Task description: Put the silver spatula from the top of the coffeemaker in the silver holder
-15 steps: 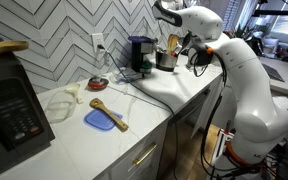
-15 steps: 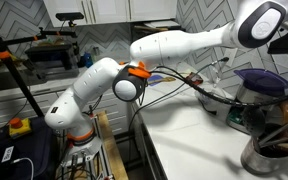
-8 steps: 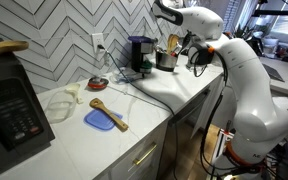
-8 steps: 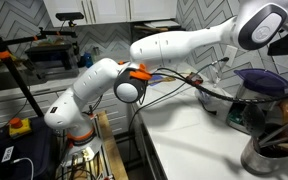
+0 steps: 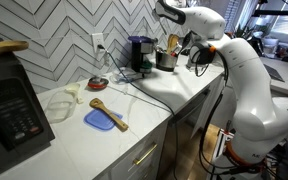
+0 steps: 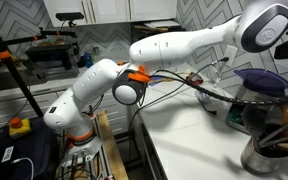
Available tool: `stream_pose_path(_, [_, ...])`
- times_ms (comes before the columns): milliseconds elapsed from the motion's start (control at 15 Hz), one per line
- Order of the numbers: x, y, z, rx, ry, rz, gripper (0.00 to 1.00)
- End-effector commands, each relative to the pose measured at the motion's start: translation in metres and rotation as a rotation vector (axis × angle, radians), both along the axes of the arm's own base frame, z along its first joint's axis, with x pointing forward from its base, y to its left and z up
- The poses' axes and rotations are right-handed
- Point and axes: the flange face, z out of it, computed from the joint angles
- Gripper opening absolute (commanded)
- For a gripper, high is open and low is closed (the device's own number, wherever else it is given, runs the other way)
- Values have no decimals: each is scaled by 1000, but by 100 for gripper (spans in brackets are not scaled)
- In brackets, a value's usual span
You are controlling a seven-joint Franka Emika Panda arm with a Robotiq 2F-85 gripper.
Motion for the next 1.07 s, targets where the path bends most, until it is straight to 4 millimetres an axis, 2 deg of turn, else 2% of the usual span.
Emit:
stream_pose_path(0, [-3,-4,0,8,26,22,35])
stream_pose_path(467, [-6,-5,4,-7,30,16,86])
stream_pose_path(600, [-6,0,11,16,-26,59,99])
stream_pose_path(867, [-8,26,45,65,-208,240,100])
stream_pose_path(933, [-3,21,31,52,-161,165,100])
stream_pose_path(1000, [-3,27,38,58,-183,199,100])
